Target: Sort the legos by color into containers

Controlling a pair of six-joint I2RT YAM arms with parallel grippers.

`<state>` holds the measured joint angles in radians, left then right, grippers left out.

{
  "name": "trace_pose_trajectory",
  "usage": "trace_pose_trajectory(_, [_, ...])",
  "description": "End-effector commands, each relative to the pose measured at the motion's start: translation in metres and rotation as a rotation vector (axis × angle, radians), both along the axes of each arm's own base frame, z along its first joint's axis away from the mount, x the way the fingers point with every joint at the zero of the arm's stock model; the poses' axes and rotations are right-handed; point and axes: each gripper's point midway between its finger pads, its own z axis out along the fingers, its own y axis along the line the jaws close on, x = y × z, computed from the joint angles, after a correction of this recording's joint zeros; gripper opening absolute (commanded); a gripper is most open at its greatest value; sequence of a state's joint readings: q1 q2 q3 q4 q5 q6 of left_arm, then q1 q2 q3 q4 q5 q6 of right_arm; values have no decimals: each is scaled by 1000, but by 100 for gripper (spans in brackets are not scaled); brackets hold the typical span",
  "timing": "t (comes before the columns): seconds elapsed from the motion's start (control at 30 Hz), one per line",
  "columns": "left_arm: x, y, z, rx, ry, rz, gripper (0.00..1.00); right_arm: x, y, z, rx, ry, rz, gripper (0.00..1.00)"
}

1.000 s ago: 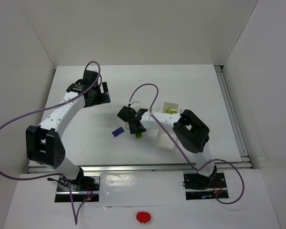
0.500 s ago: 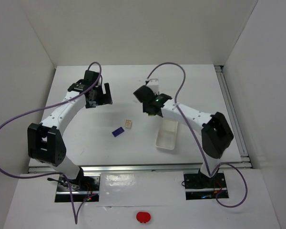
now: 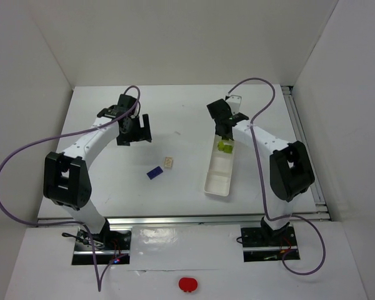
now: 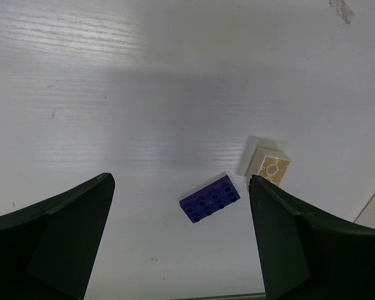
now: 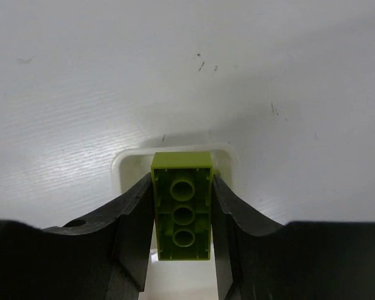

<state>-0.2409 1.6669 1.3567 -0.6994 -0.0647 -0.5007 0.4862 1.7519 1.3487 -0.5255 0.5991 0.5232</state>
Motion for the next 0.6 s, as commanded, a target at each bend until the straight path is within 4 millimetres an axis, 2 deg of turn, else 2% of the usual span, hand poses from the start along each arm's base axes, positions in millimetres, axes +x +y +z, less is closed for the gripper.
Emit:
trace_pose_trajectory(0.0, [7, -1, 15, -1, -34, -5, 98, 8, -2, -10, 15, -11, -1, 37])
trace_pose_trajectory(0.07, [8, -1, 11, 1, -24, -5, 98, 9, -5, -16, 9, 0, -10, 44])
trace_pose_trajectory(0.1, [8, -1, 11, 1, -24, -5, 98, 7, -6, -22, 6, 18, -17, 44])
trace_pose_trajectory(0.23, [6, 1, 6, 14, -8, -1, 98, 5, -7, -23, 8, 24, -24, 53])
trace_pose_trajectory(0.27, [6, 2, 6, 21, -10, 3, 98, 4, -4, -17, 7, 8, -21, 61])
trace_pose_trajectory(0.4, [11, 6, 14, 43, -29, 7, 98, -3, -1, -8, -10, -1, -11, 65])
trace_pose_trajectory(0.43, [14, 7, 18, 48, -43, 12, 98, -4, 5, 5, 3, -23, 2, 65])
trace_pose_trajectory(0.47, [14, 7, 20, 49, -41, 12, 98, -7, 11, 6, -4, -28, 16, 65])
trace_pose_trajectory(0.5, [12, 9, 19, 55, -32, 24, 98, -6, 18, 16, 2, -49, 36, 63])
trace_pose_trajectory(0.53, [14, 8, 28, 49, -54, 25, 98, -5, 27, 23, 12, -65, 53, 60])
trace_pose_trajectory(0.57, [13, 8, 34, 38, -68, 39, 98, -11, 47, 30, 22, -75, 109, 60])
